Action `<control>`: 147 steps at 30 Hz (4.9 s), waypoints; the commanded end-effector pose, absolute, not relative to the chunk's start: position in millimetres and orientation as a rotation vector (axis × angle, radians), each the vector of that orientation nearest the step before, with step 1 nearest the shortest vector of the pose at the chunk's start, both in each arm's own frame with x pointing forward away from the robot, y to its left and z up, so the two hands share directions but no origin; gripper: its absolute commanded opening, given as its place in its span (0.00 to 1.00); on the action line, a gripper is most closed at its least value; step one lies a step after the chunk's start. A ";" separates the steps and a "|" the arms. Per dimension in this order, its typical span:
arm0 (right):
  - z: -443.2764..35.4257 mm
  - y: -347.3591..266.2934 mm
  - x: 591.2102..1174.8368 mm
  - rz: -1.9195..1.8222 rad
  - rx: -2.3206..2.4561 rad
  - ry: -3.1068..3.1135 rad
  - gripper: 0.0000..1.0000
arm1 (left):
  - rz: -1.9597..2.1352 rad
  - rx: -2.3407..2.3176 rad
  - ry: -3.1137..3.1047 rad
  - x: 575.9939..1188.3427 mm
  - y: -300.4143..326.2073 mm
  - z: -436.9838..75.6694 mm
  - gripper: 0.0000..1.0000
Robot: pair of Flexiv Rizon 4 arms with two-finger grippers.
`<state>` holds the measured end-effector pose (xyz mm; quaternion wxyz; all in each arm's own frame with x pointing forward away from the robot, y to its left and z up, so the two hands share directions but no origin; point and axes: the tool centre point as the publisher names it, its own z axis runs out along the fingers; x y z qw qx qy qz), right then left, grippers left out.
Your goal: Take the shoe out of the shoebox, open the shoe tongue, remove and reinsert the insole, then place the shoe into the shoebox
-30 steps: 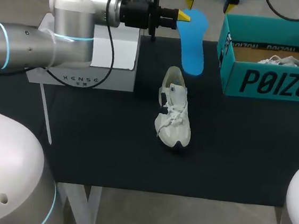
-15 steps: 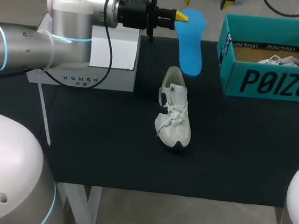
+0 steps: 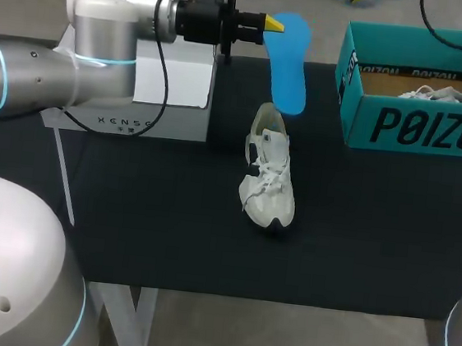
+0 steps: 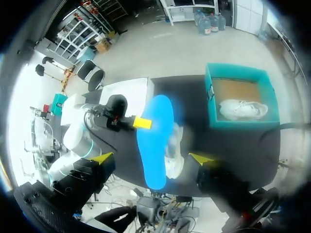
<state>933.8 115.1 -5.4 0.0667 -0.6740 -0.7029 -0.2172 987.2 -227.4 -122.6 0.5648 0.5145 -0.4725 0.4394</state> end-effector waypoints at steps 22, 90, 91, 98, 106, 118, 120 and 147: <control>-37.9 35.7 934.5 -1.047 -1.641 -1.529 1.00 | 1.030 1.191 -1.095 993.3 -211.8 -121.7 0.00; -69.4 22.4 918.6 -0.930 -1.728 -1.400 1.00 | 2.445 0.082 -2.514 972.1 -224.5 -98.3 0.00; -69.9 22.2 918.4 -0.929 -1.729 -1.399 1.00 | 2.450 0.077 -2.510 973.2 -224.3 -97.8 0.00; -72.1 18.7 917.5 -0.930 -1.737 -1.382 1.00 | 2.415 -0.025 -2.544 971.1 -225.8 -92.3 0.00; -77.1 18.9 916.6 -0.922 -1.743 -1.376 1.00 | 2.313 -0.571 -2.608 955.1 -230.5 -76.4 0.00; -76.2 17.4 913.8 -0.917 -1.749 -1.343 1.00 | 2.321 -0.643 -2.615 954.3 -231.1 -74.2 0.00; -72.3 18.1 913.1 -0.924 -1.731 -1.318 1.00 | 2.321 -0.643 -2.615 954.3 -231.1 -74.2 0.00; -32.9 56.8 912.1 -1.109 -1.491 -1.101 1.00 | 1.840 -3.241 -2.307 934.5 -251.7 -64.0 0.00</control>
